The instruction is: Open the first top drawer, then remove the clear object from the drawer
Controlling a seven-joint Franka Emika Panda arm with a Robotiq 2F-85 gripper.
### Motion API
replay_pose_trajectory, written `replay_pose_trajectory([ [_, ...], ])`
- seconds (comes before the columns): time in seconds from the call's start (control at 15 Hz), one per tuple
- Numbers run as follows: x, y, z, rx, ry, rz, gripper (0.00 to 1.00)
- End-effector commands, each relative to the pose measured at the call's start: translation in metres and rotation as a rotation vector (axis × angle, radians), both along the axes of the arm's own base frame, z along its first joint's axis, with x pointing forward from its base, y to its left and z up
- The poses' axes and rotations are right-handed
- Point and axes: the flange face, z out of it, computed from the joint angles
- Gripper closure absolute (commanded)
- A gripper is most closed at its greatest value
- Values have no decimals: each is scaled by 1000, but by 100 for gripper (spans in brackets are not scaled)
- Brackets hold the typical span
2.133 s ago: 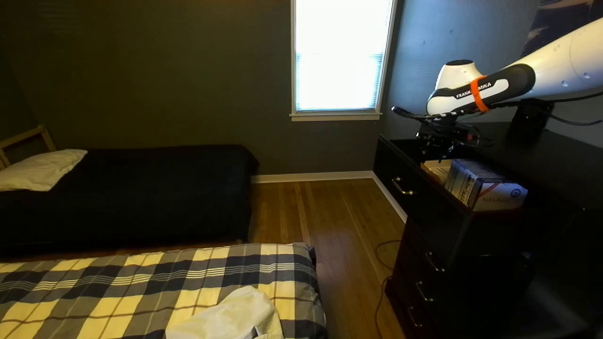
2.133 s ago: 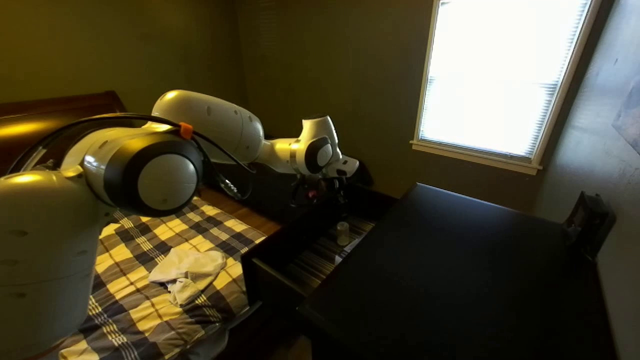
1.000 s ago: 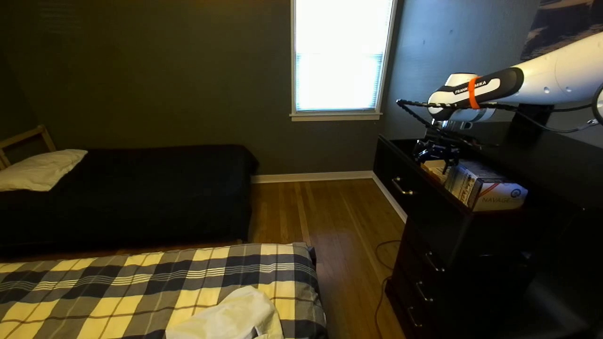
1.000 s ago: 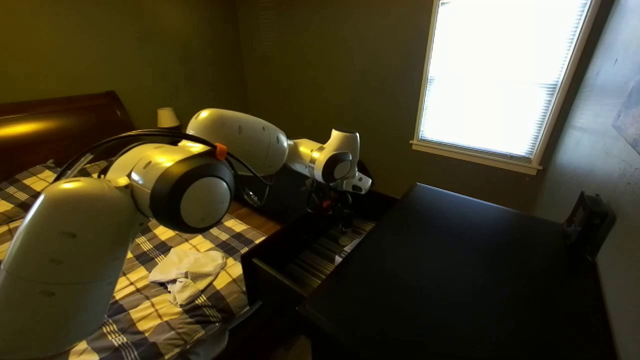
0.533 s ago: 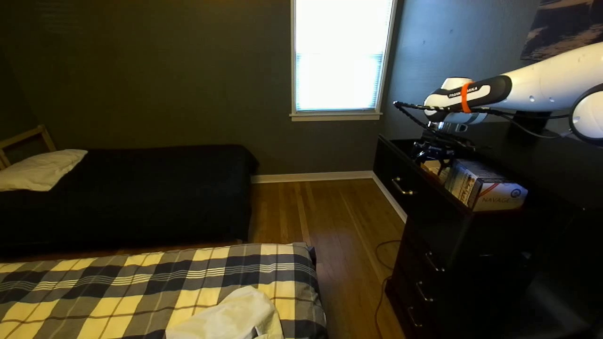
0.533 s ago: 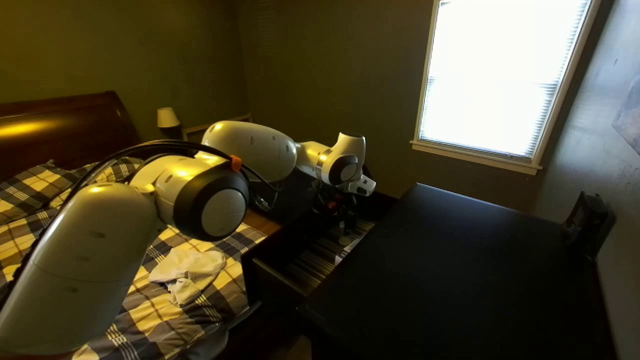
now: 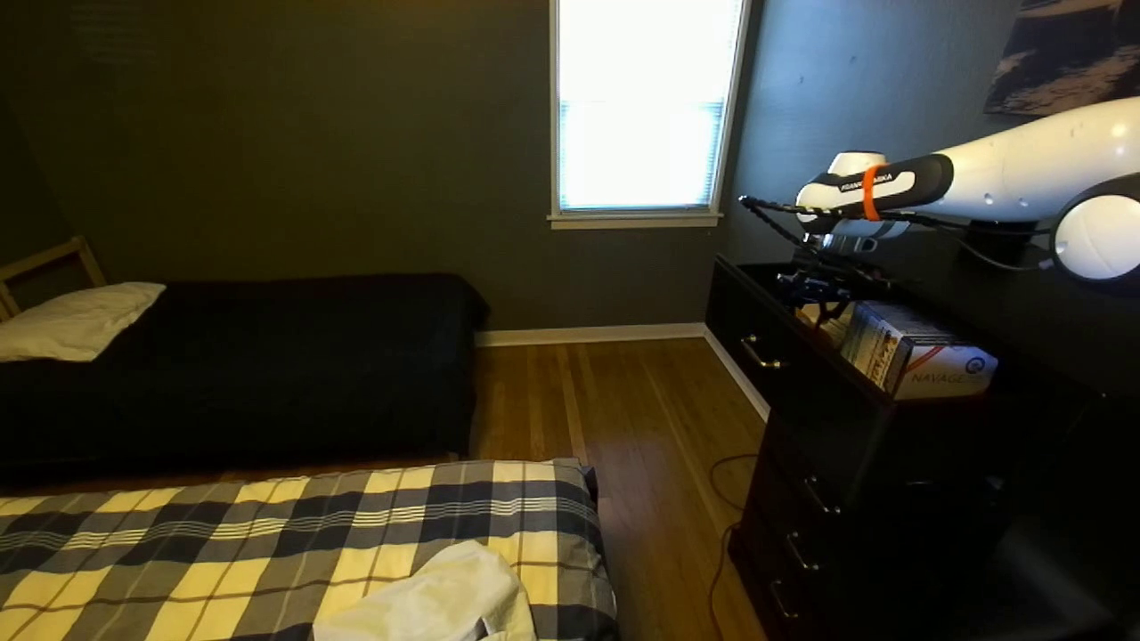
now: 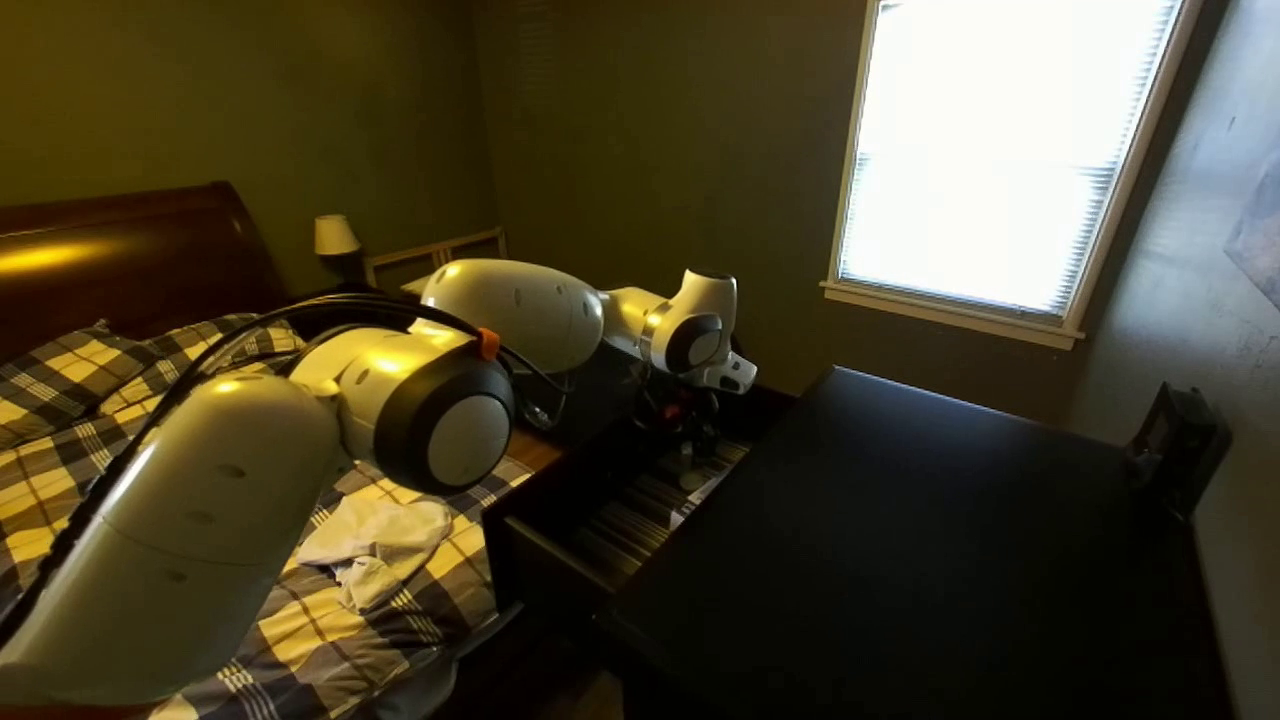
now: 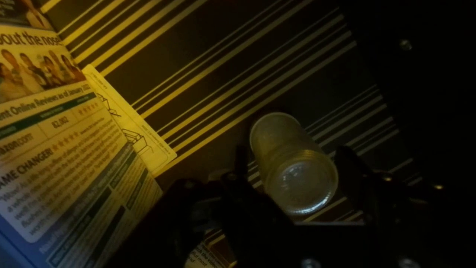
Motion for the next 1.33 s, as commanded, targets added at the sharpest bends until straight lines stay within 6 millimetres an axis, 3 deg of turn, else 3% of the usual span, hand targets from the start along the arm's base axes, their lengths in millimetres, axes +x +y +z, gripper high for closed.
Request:
replay_pose_trajectory([
  [0.0,8,-1,-4,28,13,-8,26],
  [0.13,11,-2,-4,29,7,-9,23],
  [0.33,13,-2,-4,29,-4,-9,56],
  [0.4,13,-2,-3,31,-5,-8,57],
  [0.53,13,-1,0,30,-13,-7,74],
  [0.73,10,3,18,32,-17,-6,77],
  [0.93,1,10,68,27,-19,-34,77],
  [1.13,-16,11,141,22,-7,-79,77],
  [1.27,-27,2,191,-6,-34,-156,77],
])
